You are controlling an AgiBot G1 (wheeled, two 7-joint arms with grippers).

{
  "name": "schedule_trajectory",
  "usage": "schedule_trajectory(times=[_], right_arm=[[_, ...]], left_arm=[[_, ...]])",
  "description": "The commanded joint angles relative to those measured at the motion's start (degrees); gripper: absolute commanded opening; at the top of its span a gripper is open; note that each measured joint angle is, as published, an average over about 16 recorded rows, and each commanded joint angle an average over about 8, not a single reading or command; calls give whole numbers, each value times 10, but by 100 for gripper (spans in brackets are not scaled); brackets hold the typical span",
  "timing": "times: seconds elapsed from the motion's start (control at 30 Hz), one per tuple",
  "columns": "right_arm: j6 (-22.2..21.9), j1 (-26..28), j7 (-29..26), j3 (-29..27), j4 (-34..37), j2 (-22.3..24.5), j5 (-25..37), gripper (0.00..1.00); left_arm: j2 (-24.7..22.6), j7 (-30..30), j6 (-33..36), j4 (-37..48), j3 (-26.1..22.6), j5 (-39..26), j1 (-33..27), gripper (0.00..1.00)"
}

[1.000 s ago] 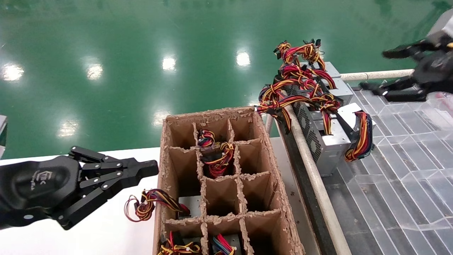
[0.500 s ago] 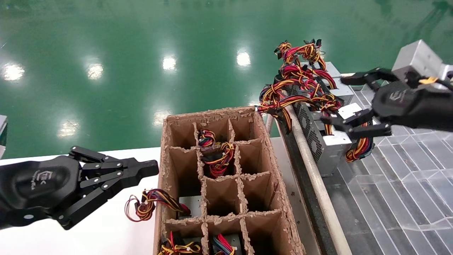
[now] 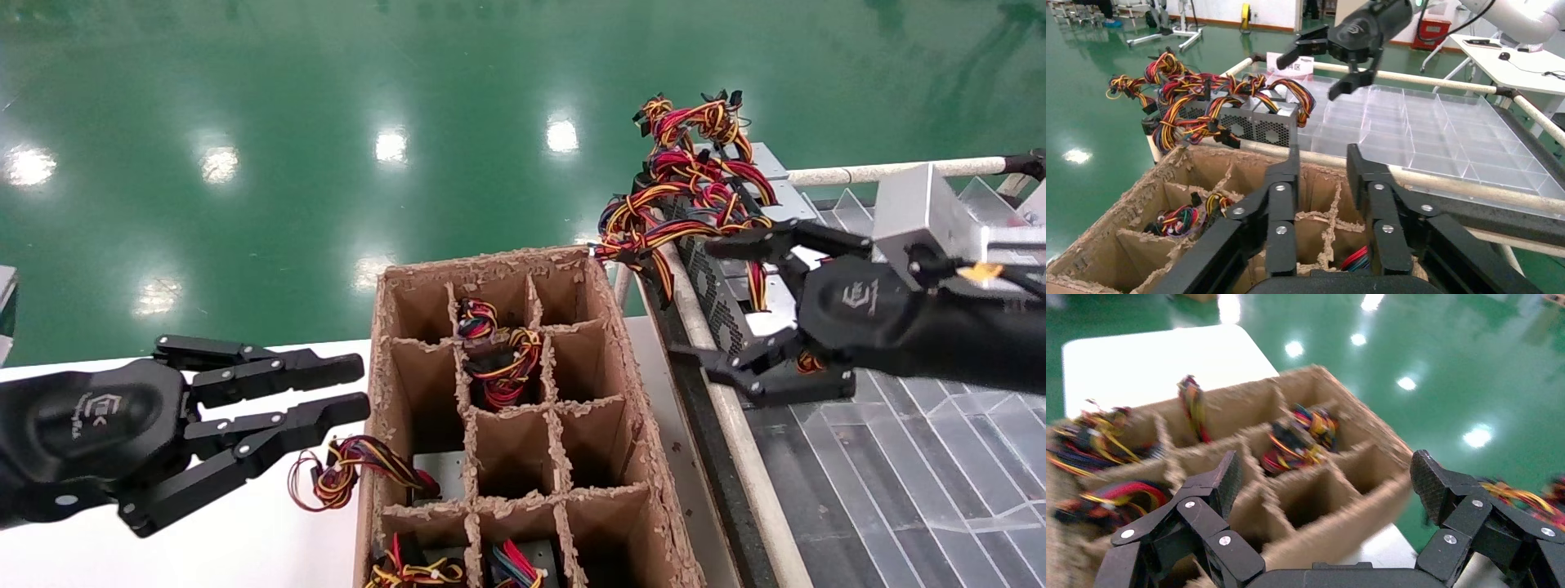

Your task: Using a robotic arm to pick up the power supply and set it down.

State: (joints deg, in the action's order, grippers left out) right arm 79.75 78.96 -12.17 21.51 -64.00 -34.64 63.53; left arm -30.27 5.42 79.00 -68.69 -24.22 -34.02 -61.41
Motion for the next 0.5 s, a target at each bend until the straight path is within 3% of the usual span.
schedule_trajectory(times=[0.03,0.5], right_arm=[[4,-13,1,-4,-7,0,-16,100],[37,-108,9,-34,-59,-2,-135,100]], left_arm=[[0,0,0,0,0,0,0,100],[0,0,0,0,0,0,0,100]])
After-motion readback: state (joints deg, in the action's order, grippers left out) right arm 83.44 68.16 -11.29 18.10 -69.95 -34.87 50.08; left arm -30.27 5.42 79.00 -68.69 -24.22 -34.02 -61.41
